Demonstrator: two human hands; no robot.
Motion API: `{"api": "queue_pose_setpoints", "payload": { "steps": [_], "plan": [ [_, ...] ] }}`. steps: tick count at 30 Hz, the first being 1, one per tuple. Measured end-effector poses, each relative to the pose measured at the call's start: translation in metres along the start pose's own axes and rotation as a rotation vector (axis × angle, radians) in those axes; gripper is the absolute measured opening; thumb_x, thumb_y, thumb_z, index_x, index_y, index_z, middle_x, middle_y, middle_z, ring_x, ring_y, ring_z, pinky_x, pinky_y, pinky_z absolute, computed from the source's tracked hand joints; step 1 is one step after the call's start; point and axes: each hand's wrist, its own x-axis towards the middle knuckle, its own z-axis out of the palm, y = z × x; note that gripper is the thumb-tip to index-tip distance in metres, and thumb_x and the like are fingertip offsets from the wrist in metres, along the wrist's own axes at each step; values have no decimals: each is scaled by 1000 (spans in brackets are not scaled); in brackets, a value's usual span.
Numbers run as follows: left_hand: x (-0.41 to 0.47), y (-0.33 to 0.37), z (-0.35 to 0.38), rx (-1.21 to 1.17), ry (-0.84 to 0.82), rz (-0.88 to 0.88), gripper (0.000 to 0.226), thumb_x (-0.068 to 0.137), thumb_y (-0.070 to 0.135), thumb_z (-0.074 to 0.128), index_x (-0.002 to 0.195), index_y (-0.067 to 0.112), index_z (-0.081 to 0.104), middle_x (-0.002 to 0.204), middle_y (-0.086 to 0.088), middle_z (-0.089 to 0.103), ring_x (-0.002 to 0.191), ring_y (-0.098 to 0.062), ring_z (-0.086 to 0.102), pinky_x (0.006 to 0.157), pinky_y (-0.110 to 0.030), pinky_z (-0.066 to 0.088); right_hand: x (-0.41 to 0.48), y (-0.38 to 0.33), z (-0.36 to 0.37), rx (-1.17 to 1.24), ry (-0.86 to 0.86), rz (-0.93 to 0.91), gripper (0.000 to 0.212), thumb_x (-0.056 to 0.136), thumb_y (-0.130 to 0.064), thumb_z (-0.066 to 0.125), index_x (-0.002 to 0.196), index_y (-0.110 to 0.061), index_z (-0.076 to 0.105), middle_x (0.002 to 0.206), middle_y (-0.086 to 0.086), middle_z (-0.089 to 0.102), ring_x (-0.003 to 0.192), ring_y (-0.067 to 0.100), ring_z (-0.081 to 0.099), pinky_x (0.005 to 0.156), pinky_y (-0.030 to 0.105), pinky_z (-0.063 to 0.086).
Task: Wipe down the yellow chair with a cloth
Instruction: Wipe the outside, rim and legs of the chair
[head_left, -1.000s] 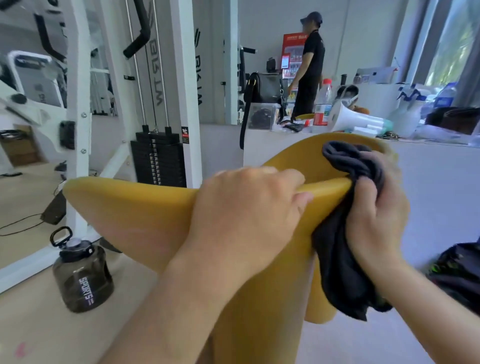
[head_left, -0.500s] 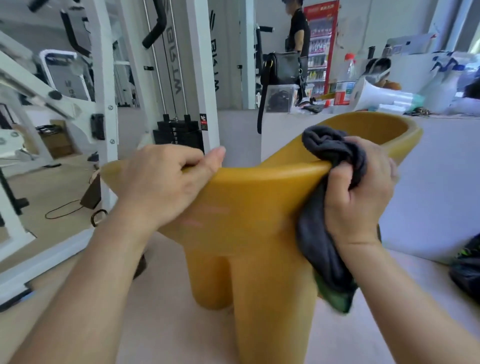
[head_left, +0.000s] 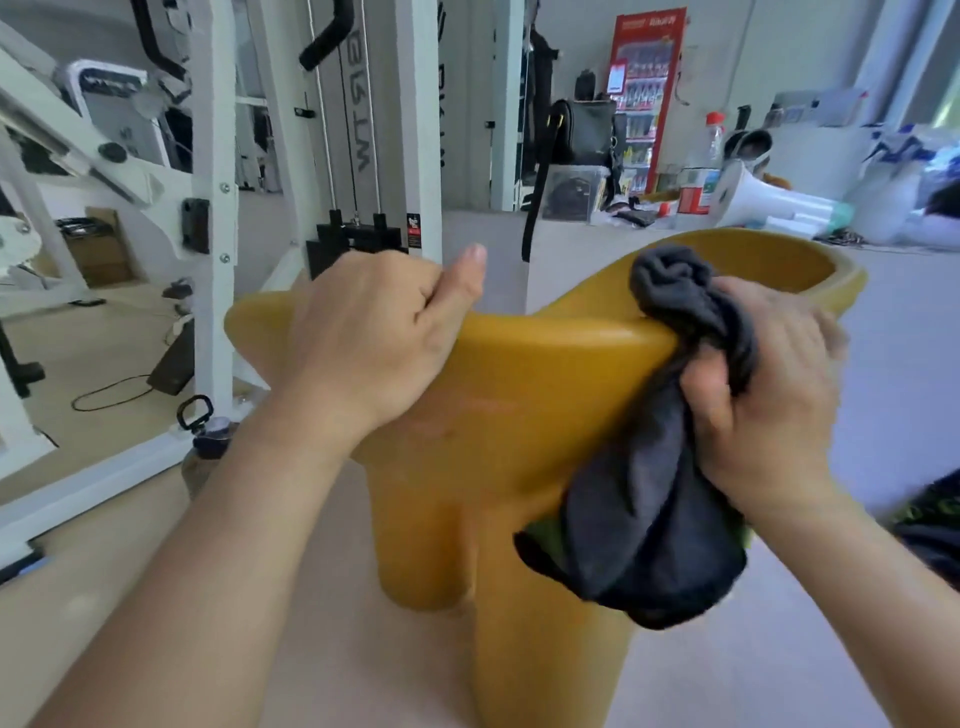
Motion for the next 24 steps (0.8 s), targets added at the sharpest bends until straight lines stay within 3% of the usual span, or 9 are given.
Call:
{"api": "queue_pose_setpoints", "payload": {
  "steps": [2,4,7,11,13,15,18,21,24],
  "plan": [
    [0,1,3,61,8,38,65,95,53,31,47,13,49,39,-1,36,42,-19,43,46,-31,26,-3,-13,8,63,111,223,33,84,-17,44,108,-3,60,106,18,66,101,26,52,98,44,38],
    [0,3,5,123,26,49,63,96,52,32,45,16,38,39,3,32,41,-17,39,47,-29,19,-1,-58,23,87,164,274,35,80,-19,46,104,-2,65,106,14,67,104,24,54,103,51,38],
    [-1,1,3,73,58,24,58,95,47,30,46,17,35,41,5,34,46,-18,37,46,-33,21,-2,-109,32,75,67,11,37,85,-27,48,110,-8,68,115,7,66,109,25,59,104,43,33],
    [-7,7,-1,67,71,71,58,99,40,38,47,15,34,40,4,28,41,-11,35,42,-23,18,0,-43,8,29,-87,-290,42,95,-27,40,123,-5,60,122,13,63,111,29,58,104,44,35],
    [-9,15,0,122,41,113,54,99,41,37,51,18,37,44,5,33,44,-11,38,45,-22,17,-10,5,2,30,-24,-87,41,89,-17,42,124,1,56,123,20,61,113,31,54,105,47,37],
    [-12,32,11,181,2,180,47,98,41,31,64,18,53,55,3,51,56,-22,52,51,-27,30,-13,32,5,153,131,315,48,83,-13,40,124,7,54,127,26,56,120,32,51,106,51,38],
    [-13,69,35,283,-17,257,38,93,35,32,89,16,65,79,-5,68,75,-32,62,67,-39,42,-7,-5,25,372,387,663,50,78,-13,38,119,9,56,129,27,55,125,38,50,105,57,37],
    [-11,79,32,112,-38,203,18,79,17,44,61,16,41,57,-2,45,57,-28,44,53,-36,33,-9,-81,39,315,411,475,39,90,-16,41,116,4,61,128,22,58,127,37,49,108,59,31],
    [-12,70,19,41,-58,171,25,78,11,47,57,18,35,54,7,37,55,-16,36,52,-34,30,-13,-81,27,231,270,204,47,99,-31,30,119,-4,63,127,13,61,126,28,51,113,48,25]
  ]
}}
